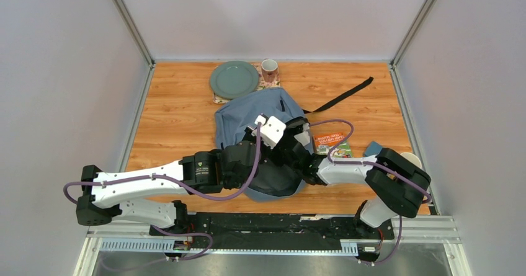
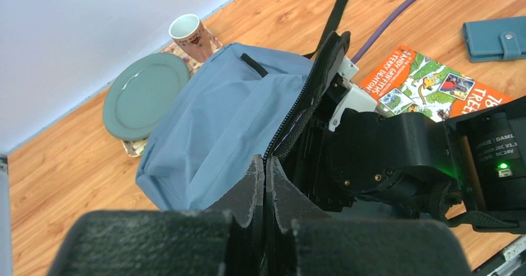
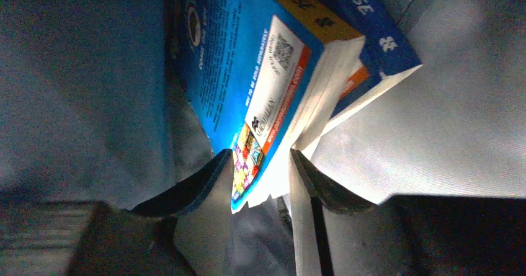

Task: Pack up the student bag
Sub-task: Place the book in the student bag.

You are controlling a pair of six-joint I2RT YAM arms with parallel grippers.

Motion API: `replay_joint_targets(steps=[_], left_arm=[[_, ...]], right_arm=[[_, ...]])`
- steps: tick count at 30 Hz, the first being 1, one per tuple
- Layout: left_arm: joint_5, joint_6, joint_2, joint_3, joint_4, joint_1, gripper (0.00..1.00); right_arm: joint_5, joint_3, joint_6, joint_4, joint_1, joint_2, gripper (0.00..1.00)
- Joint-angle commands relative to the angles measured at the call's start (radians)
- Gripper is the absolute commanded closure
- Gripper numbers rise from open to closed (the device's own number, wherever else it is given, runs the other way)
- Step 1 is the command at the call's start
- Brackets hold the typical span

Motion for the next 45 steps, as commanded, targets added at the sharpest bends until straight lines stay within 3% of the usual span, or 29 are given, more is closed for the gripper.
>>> replay_joint_targets(steps=[1,7,10,17,22,28,31,34,35,39,45], left_arm=[[-0.003,-0.013,-0.019,0.016,0.035,-0.007,1.00],[-0.025,-0.025,-0.030,0.000,0.016,-0.007,1.00],[-0.049,-0.034,-0.041,-0.021,0.005,-0.007,1.00],[-0.079,-0.085,-0.078,-0.087,0.008,-0.004,1.00],[-0.030,-0.120,-0.085,-0.130,-0.004,-0.004,1.00],[0.111,-0.172,-0.072,-0.173,-0.014,-0.006,1.00],[0.208,-0.204,-0.044,-0.174,-0.049,-0.004,1.00],[0.257,-0.243,-0.035,-0.176,-0.083,-0.004,0.72],[0.307,-0.243,-0.038,-0.176,-0.074,-0.006,0.56],[0.391,-0.244,-0.059,-0.145,-0.054,-0.004,0.28],[0.455,-0.223,-0.055,-0.109,0.026,-0.004,0.26]], right_arm=[[0.069,0.017,0.032,0.135,-0.005,0.036,0.59],[0.010,-0.045,-0.086,0.166,-0.003,-0.071,0.46],[-0.026,-0.061,-0.178,0.060,-0.003,-0.193,0.41],[0.017,-0.041,-0.232,-0.519,0.003,-0.463,0.37],[0.043,-0.082,-0.203,-0.721,0.014,-0.640,0.37],[0.192,-0.076,-0.175,-1.002,0.017,-0.990,0.37],[0.282,-0.044,-0.180,-1.150,0.017,-1.122,0.27],[0.367,-0.033,-0.197,-1.209,0.017,-1.185,0.25],[0.397,-0.017,-0.209,-1.226,0.017,-1.188,0.24],[0.453,0.037,-0.241,-1.307,0.014,-1.160,0.20],[0.493,0.089,-0.292,-1.362,0.006,-1.096,0.16]])
